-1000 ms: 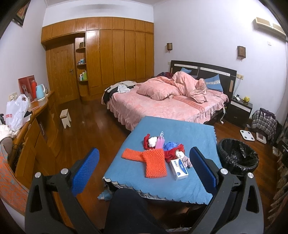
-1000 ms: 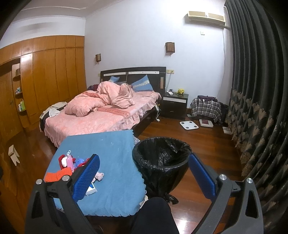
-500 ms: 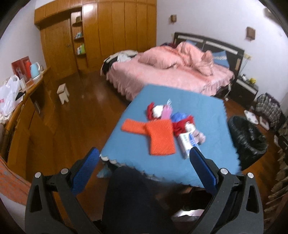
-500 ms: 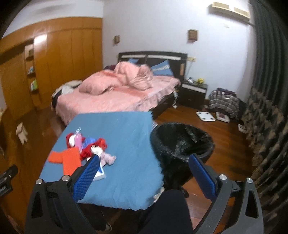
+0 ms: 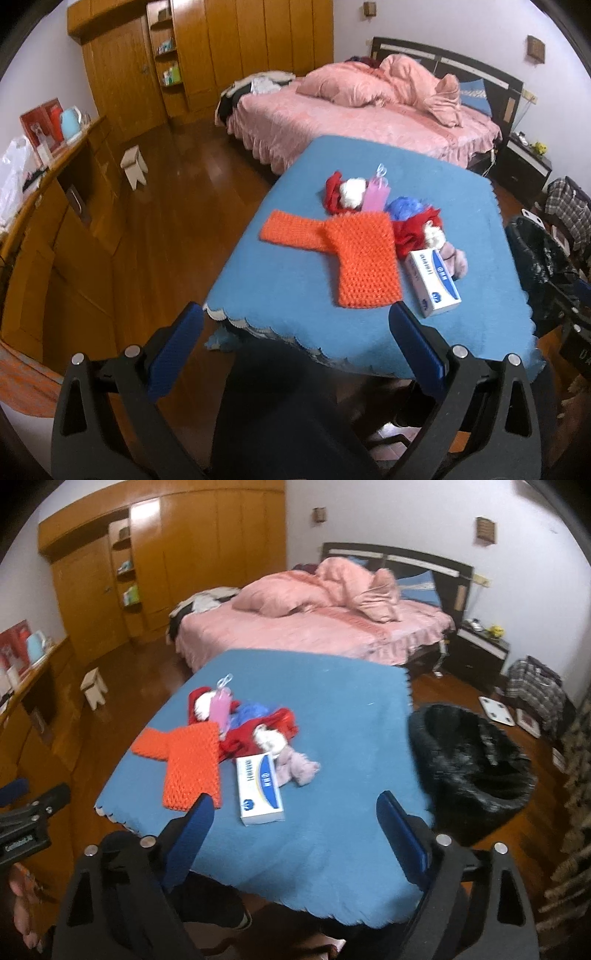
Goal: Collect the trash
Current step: 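Grasp the white wipes box with the right tool while the left tool grasps the orange mesh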
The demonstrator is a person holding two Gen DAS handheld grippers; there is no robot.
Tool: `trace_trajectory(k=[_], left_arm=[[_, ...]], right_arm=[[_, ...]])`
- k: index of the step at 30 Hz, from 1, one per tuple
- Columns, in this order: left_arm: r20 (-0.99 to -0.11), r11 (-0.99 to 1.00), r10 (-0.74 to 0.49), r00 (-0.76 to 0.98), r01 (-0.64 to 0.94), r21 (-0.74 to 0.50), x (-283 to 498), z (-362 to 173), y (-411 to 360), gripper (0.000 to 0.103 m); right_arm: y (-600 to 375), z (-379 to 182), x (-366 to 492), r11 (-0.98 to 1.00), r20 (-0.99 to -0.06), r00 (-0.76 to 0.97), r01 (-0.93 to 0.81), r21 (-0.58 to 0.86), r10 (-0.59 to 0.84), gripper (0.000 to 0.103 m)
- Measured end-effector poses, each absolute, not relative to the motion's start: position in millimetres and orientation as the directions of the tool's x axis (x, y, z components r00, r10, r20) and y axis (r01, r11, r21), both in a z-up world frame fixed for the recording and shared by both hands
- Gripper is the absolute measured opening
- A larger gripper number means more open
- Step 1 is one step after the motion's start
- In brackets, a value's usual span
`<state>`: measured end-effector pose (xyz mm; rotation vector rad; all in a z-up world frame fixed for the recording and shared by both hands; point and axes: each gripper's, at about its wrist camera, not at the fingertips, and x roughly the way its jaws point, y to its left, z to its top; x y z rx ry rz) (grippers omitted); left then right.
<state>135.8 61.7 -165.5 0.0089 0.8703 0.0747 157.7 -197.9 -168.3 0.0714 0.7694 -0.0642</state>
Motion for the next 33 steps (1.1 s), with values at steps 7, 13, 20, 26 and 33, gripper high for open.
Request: trace_trajectory(k=[7, 13, 20, 26, 33], left_arm=[[-0.755, 0.998, 0.061, 0.653, -0.031, 0.054, 160, -195, 63, 0.097], [-0.768, 0.999, 0.036, 0.639, 0.005, 0.050, 175, -221, 61, 0.097], [-0.805, 0.999, 0.031, 0.592, 0.007, 0.044, 195, -245, 62, 0.097], [-0.825, 0.999, 0.016, 0.565, 0.027, 0.038, 210, -259, 53, 0.097], [-0.846, 0.997, -0.009, 0.533, 0.074, 0.036, 231, -277, 32, 0.097]], right_arm=[[-185, -220, 194, 0.998, -0.746, 0.665, 0.037, 0.059, 0.019, 0.086], [-185, -254, 218, 0.997, -0.768, 0.640, 0.031, 0.064, 0.030, 0.086], [-185, -287, 240, 0.998, -0.806, 0.591, 0.025, 0.062, 0.035, 0.086], [-183, -306, 253, 0.998, -0.829, 0.558, 0.021, 0.066, 0.043, 0.086], [-183, -321, 267, 0.996, -0.855, 0.512, -0.006, 0.090, 0.080, 0.057]])
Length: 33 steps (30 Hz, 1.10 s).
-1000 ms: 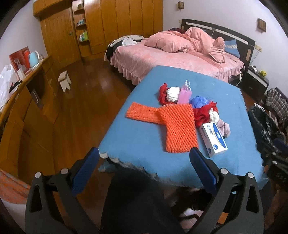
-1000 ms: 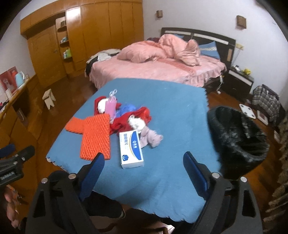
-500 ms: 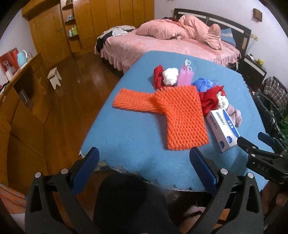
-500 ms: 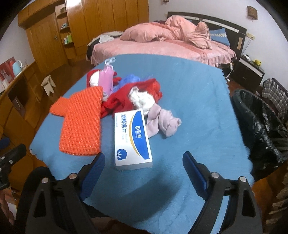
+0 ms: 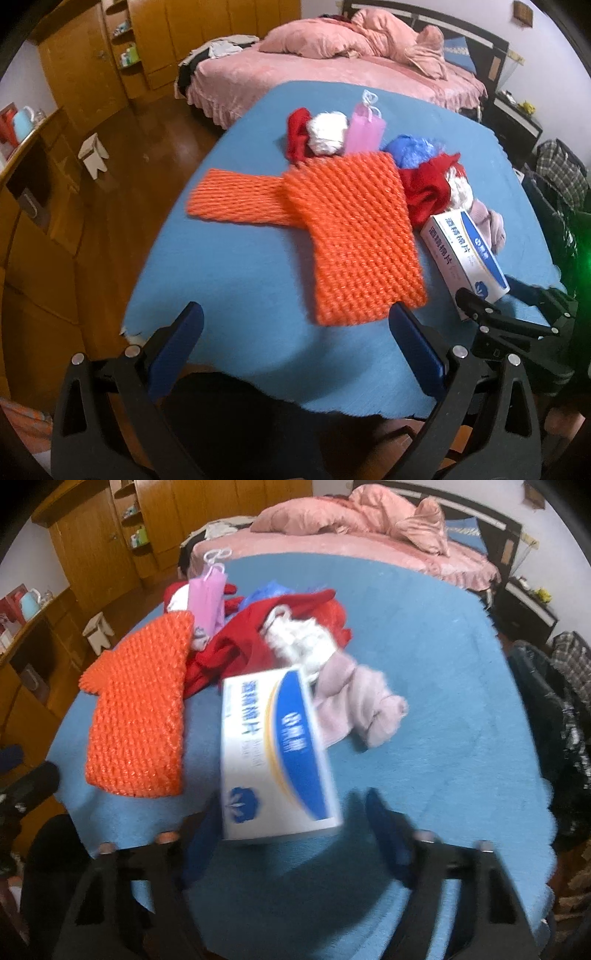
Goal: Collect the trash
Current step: 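Grasp the white wipes box with the right tool while the left tool grasps the orange mesh, then carry both held items over the black bin and open both tools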
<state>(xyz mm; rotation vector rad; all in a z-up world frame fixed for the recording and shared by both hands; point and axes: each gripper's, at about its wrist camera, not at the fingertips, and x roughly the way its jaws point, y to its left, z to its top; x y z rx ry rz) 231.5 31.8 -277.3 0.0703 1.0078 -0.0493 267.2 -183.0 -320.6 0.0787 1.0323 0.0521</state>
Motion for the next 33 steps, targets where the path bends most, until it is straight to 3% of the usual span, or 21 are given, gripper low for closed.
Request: trace_trajectory(k=[22, 28, 31, 33], left_arm=[[-0.905, 0.985, -0.097, 0.414, 0.173, -0.026, 274, -325, -19, 0.097], [-0.917, 0.984, -0.114, 0.383, 0.170, -0.052, 278, -330, -21, 0.070], [-0.913, 0.984, -0.116, 0.390, 0.171, -0.052, 277, -324, -23, 0.051], [-0.910, 0.983, -0.112, 0.399, 0.177, -0.043, 276, -318, -26, 0.033]], right_arm=[[-224, -290, 246, 0.982, -0.816, 0.561, 0.031, 0.185, 0.136, 0.056], [-233, -285, 243, 0.979, -0.810, 0.572, 0.054, 0.198, 0.132, 0.056], [-231, -284, 241, 0.979, -0.806, 0.576, 0.048, 0.199, 0.136, 0.056], [-230, -281, 240, 0.979, -0.802, 0.582, 0.044, 0.200, 0.138, 0.056]])
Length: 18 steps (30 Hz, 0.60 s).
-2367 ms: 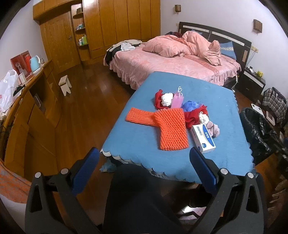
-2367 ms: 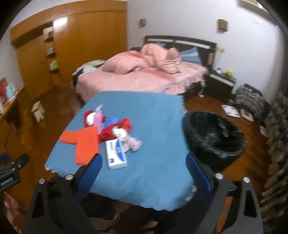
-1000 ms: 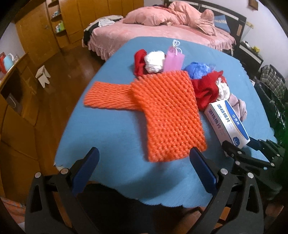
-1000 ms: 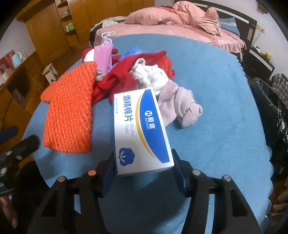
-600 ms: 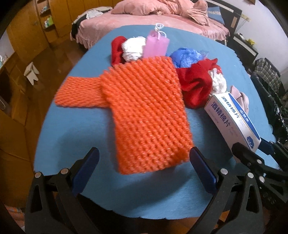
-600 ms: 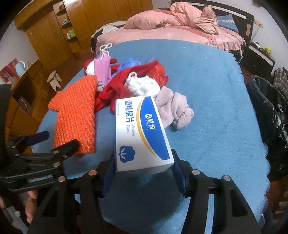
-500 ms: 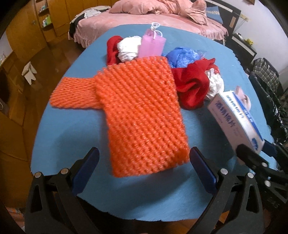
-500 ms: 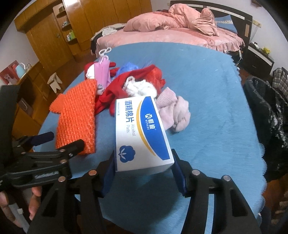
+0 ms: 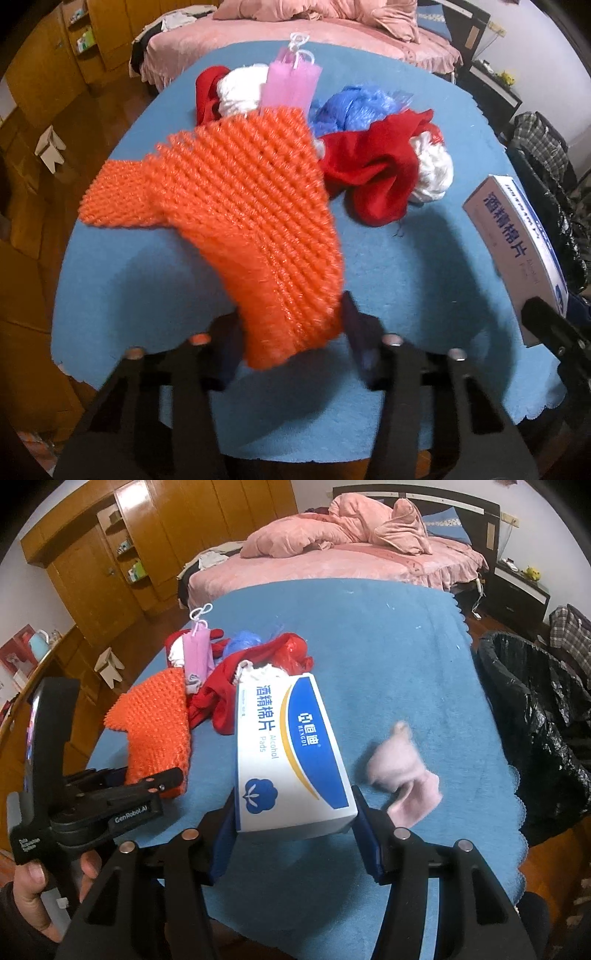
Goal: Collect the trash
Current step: 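Carry both held items over the black bin and open both tools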
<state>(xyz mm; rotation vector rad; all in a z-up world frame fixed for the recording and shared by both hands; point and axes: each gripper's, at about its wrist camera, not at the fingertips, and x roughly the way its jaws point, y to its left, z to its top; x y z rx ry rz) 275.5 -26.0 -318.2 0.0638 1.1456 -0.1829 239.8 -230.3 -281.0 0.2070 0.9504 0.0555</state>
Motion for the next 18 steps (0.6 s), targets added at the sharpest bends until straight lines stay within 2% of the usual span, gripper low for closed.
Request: trace_trajectory(k=[1, 3, 11, 18], left_arm=[[-0.908, 0.984, -0.104, 0.406, 0.177, -0.034, 275, -314, -27, 0.028], [-0.905, 0.985, -0.108, 0.412, 0.170, -0.040, 275, -307, -26, 0.025], [-0.861, 0.986, -0.085, 0.502, 0.169, 0.001, 262, -260, -39, 0.024], [-0.813, 0.971, -0.127, 0.568, 0.240, 0.016, 247, -214, -78, 0.024]], right_arm=[[-230, -279, 240, 0.979, -0.800, 0.585, 0.043, 0.200, 0.137, 0.056], [-232, -276, 238, 0.979, -0.794, 0.593, 0.044, 0.200, 0.136, 0.056], [-249, -255, 231, 0.974, -0.769, 0.627, 0.069, 0.218, 0.128, 0.056], [-296, -215, 225, 0.970, -0.724, 0.687, 0.132, 0.203, 0.058, 0.056]])
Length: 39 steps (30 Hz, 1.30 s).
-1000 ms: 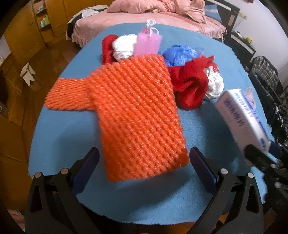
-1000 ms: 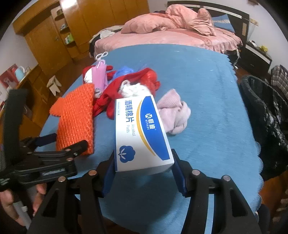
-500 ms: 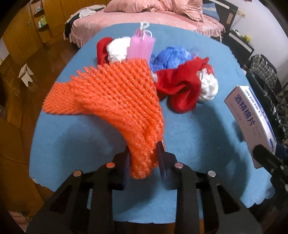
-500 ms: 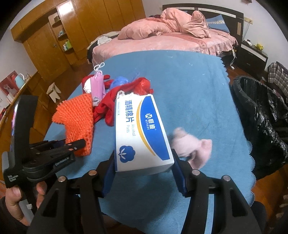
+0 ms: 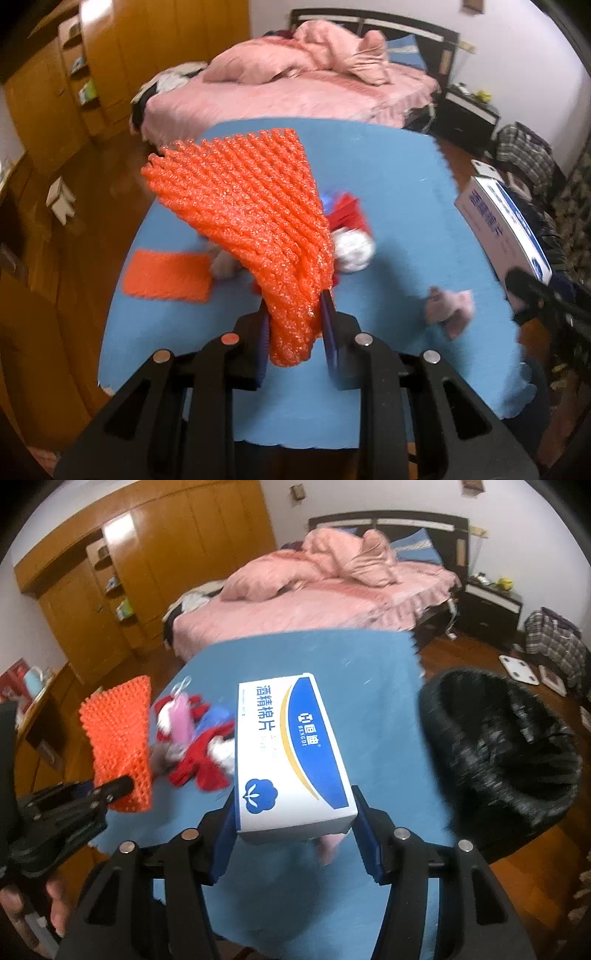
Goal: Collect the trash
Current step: 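Carry both held items over the black bin and open both tools, then withdraw both tools from the bin back over the table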
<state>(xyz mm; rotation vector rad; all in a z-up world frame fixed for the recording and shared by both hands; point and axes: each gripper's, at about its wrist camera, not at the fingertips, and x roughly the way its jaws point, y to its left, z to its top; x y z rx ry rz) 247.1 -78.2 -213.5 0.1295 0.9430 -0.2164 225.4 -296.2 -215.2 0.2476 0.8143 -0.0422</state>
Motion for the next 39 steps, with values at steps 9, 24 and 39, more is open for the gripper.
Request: trace_trajectory(k=[9, 24, 39], left_arm=[[-0.804, 0.914, -0.244, 0.542, 0.405, -0.004, 242, -202, -179, 0.024], [-0.825, 0.786, -0.414, 0.384, 0.609, -0.111, 259, -228, -370, 0.024], [-0.878, 0.691, -0.379, 0.292, 0.720, -0.059, 288, -289, -458, 0.057]], right_arm=[[-392, -198, 222, 0.947, -0.704, 0.705, 0.276, 0.162, -0.084, 0.056], [-566, -248, 233, 0.873, -0.765, 0.617, 0.460, 0.160, -0.185, 0.056], [-641, -299, 234, 0.815, -0.816, 0.554, 0.542, 0.205, -0.163, 0.069]])
